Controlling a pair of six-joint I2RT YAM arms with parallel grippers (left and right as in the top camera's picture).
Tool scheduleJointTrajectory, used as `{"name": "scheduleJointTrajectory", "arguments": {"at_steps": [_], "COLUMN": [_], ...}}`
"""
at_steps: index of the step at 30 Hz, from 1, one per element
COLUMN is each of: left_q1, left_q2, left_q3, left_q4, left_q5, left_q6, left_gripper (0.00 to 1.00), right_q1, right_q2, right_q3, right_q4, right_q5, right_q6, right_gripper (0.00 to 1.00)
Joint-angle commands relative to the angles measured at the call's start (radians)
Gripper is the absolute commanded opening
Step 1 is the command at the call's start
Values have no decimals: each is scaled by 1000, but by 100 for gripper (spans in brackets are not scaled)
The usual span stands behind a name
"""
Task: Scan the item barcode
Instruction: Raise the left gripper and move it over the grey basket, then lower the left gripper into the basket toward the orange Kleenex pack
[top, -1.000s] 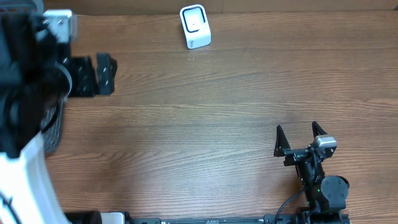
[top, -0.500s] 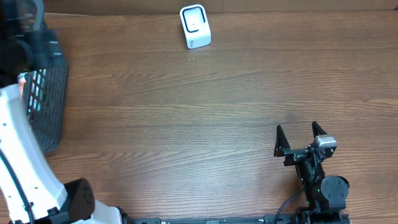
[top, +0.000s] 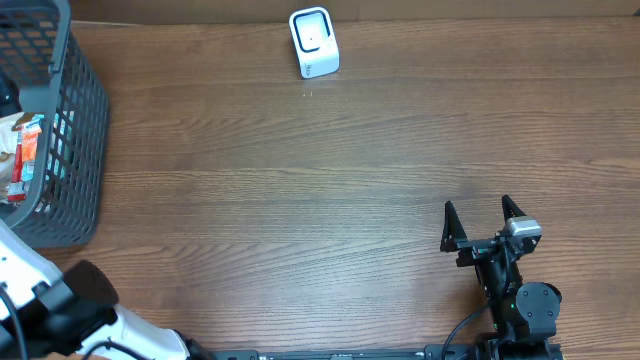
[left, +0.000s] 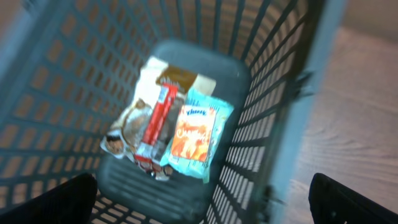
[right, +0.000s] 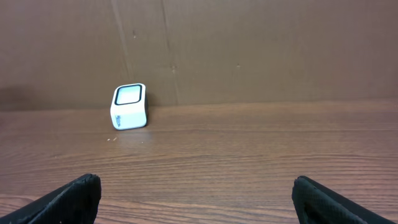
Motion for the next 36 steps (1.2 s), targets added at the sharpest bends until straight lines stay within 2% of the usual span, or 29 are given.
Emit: {"name": "scheduleJointTrajectory", "arguments": {"at_steps": [1, 20, 30, 36], "left_q1": [29, 66, 94, 153], "left_q2": [68, 307, 300, 219], "left_q3": [14, 14, 14, 14], "left_q4": [-13, -70, -107, -124], "left_q5": [45, 65, 128, 216], "left_q6": [50, 74, 55, 36], "left_gripper": [100, 100, 100, 100], "right_q1": [5, 5, 5, 5], "right_q2": [-10, -10, -10, -10], "right_q3": [-10, -10, -10, -10], "right_q4": [3, 3, 3, 3], "right_q5": [2, 2, 2, 2], "right_q6": [7, 7, 7, 7], "right_gripper": [100, 100, 100, 100]}}
